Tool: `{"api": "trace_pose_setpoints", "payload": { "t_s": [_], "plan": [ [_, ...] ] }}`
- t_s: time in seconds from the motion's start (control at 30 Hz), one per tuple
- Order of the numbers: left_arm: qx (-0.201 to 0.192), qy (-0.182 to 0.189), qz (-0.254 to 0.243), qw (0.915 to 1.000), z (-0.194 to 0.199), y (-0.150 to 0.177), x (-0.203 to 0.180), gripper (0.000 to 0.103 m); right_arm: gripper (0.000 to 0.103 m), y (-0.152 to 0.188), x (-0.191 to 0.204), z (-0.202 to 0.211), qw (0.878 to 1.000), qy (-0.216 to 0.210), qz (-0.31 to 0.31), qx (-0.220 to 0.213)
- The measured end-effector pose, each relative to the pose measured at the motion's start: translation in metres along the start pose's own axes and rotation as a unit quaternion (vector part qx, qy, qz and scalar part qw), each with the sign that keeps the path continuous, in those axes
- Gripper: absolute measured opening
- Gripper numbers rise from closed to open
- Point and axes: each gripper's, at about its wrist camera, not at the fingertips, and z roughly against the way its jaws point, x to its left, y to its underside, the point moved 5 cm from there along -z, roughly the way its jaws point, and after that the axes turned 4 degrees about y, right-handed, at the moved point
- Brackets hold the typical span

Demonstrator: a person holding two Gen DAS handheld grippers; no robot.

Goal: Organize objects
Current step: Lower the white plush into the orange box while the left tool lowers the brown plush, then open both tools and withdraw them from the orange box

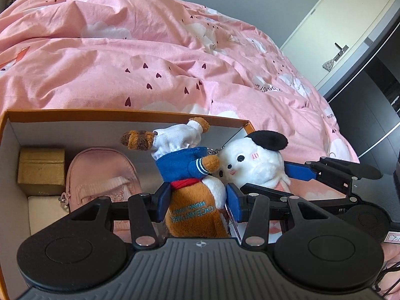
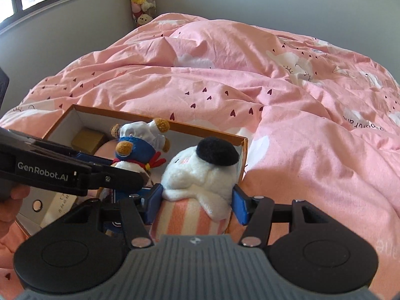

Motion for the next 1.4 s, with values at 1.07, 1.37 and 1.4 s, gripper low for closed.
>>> {"api": "trace_pose_setpoints", "payload": {
  "t_s": [1.07,1.37,1.4],
  "plan": [
    [0.053,-0.042,-0.17,0.9831,-0.01,0.019,-0.015,0.062,0.074,0.017,0.034,-0.037,0.969,0.028,0.243,0.021],
    [0.064,-0.07,-0.176,0.9797,-0.019,0.037,-0.019,0.038,0.044,0.038,0.047,-0.011,0.953,-0.002,0.293,0.072],
    [0.06,-0.078,-0.177,0.9792,-0.021,0.037,-0.02,0.037,0.042,0.04,0.048,-0.014,0.952,0.004,0.295,0.083]
  ]
}}
